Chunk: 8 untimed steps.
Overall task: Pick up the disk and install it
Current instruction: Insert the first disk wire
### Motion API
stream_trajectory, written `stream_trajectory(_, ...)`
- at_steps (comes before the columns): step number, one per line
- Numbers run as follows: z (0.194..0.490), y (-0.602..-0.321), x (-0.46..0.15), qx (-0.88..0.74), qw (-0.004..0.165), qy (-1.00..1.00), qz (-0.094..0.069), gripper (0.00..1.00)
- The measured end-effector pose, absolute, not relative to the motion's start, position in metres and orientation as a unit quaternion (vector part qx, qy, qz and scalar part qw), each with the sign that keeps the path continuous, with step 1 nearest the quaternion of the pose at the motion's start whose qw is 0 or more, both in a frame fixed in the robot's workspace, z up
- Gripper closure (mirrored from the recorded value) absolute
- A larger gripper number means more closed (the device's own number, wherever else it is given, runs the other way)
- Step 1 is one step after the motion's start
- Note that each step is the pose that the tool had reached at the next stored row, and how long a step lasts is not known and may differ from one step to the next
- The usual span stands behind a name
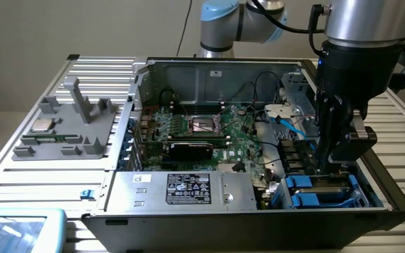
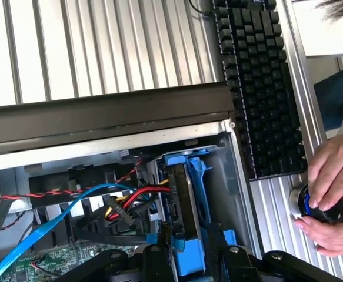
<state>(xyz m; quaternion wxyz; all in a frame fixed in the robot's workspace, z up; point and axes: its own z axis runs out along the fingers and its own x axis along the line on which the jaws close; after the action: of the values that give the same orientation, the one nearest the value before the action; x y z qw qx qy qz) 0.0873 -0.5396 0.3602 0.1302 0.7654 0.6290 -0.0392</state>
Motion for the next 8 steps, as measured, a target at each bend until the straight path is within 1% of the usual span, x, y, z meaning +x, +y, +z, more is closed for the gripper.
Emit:
stream_trajectory(3,0.3601,-0.5403,0.0873,0.767,0.122,0.629,-0.033,0.63)
stream_trajectory(8,0.3601,-0.5434,0.0876,0.770,0.098,0.630,-0.013,0.63)
